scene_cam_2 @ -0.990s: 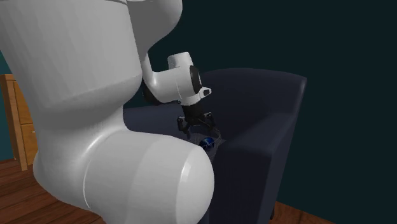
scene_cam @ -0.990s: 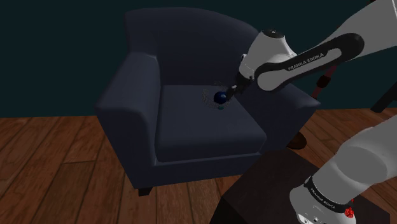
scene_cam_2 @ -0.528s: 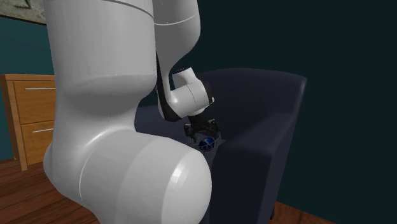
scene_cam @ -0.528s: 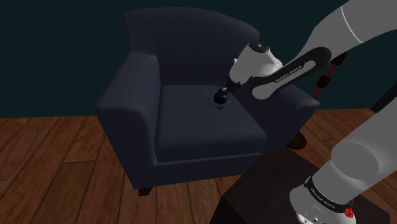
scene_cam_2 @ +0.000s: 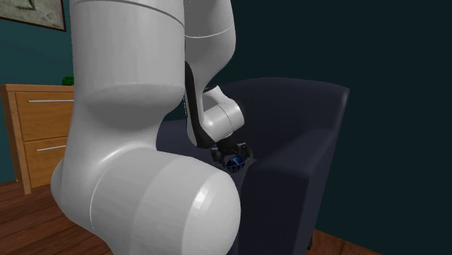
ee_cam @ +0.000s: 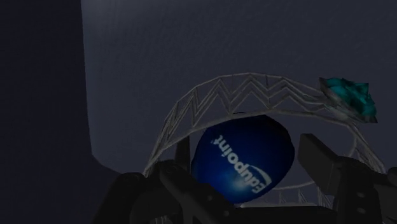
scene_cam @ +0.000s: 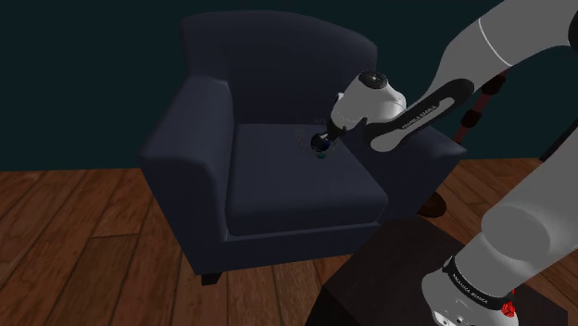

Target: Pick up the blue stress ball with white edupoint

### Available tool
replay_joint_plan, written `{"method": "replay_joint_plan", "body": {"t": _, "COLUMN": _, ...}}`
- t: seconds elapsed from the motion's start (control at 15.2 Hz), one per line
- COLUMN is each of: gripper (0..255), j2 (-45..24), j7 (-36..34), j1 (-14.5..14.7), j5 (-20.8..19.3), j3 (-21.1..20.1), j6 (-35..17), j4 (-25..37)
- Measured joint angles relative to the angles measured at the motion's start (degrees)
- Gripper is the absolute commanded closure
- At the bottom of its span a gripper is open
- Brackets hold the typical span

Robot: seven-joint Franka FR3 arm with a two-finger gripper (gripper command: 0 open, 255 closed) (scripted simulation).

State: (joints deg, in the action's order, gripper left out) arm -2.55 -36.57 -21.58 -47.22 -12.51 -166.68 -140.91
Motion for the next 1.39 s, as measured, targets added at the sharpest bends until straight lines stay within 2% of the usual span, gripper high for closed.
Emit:
{"method": "replay_joint_plan", "body": {"t": 0.66, "gripper": 255, "j2": -0.07, "j7": 0.29, "j1": 0.02, "j5": 0.45, "j3": -0.13, "j6": 0.26, "j4": 0.03}}
{"method": "replay_joint_plan", "body": {"t": 1.39, "gripper": 255, "j2": 6.88, "j7": 14.78, "j1": 1.3, "j5": 17.06, "j3": -0.94, "j6": 5.91, "j4": -0.49}}
